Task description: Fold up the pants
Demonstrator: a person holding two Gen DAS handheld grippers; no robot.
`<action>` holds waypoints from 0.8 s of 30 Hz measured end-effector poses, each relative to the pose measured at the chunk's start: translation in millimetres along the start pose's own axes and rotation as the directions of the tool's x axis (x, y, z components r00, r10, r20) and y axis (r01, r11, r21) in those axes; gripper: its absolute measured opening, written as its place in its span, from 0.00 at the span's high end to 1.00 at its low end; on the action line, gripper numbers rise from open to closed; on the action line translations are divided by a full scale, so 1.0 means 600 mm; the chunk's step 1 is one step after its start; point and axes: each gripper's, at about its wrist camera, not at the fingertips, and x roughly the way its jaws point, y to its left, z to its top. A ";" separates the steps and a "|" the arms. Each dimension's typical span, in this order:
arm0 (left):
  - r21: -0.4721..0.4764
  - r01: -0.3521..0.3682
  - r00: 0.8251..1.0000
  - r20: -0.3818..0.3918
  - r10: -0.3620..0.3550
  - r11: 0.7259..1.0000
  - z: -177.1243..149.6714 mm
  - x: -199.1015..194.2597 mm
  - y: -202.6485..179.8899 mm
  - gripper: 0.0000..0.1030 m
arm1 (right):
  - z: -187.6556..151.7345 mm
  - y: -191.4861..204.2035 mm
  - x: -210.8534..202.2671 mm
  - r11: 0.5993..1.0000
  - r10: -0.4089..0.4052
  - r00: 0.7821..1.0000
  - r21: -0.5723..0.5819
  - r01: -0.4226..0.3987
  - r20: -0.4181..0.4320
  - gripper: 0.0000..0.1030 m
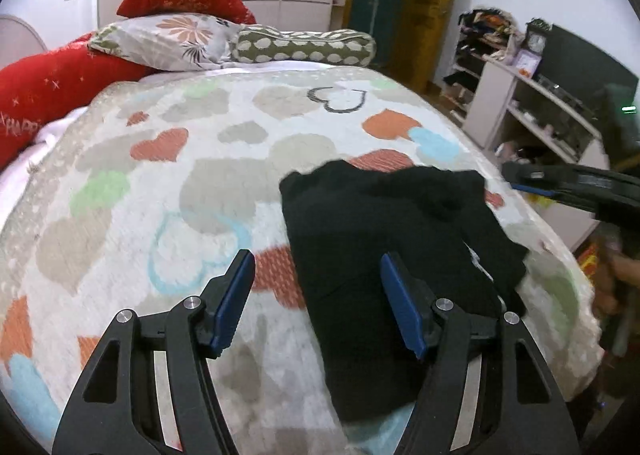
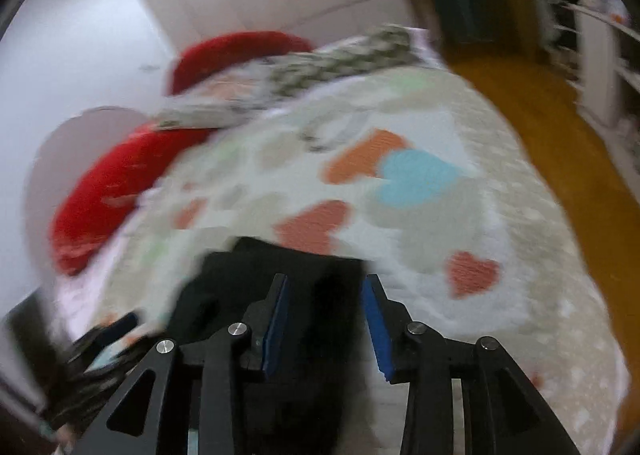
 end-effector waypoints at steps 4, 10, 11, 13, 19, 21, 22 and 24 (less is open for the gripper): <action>-0.001 -0.001 0.998 -0.070 0.000 1.000 0.026 0.054 -0.009 0.36 | -0.006 0.049 0.040 0.995 0.061 0.997 -0.075 -0.065 -0.048 0.65; -0.001 -0.004 0.993 -0.119 0.004 1.000 0.040 0.100 -0.021 0.36 | -0.019 0.049 0.112 0.978 -0.127 0.988 -0.178 0.109 -0.092 0.65; -0.001 -0.006 0.993 -0.117 0.006 1.000 0.041 0.105 -0.024 0.34 | -0.019 0.038 0.114 0.977 -0.138 0.987 -0.173 0.122 -0.087 0.65; 0.004 -0.010 0.994 -0.112 0.010 1.000 0.044 0.111 -0.027 0.34 | -0.017 0.013 0.113 0.988 -0.106 0.991 -0.120 0.096 -0.084 0.65; 0.011 -0.028 0.994 -0.110 0.029 1.000 0.047 0.110 -0.031 0.34 | -0.019 -0.004 0.087 0.993 -0.107 0.990 -0.065 0.101 -0.091 0.65; 0.004 -0.030 0.993 -0.113 0.030 1.000 0.045 0.103 -0.029 0.34 | -0.023 0.004 0.068 0.995 -0.081 0.993 -0.058 0.076 -0.086 0.65; 0.001 -0.030 0.993 -0.115 0.030 1.000 0.044 0.099 -0.028 0.34 | -0.026 0.012 0.057 0.996 -0.061 0.995 -0.063 0.056 -0.082 0.64; 0.008 -0.036 0.993 -0.114 0.037 0.999 0.041 0.091 -0.030 0.34 | -0.034 0.032 0.037 0.994 -0.057 0.996 -0.102 0.050 -0.071 0.64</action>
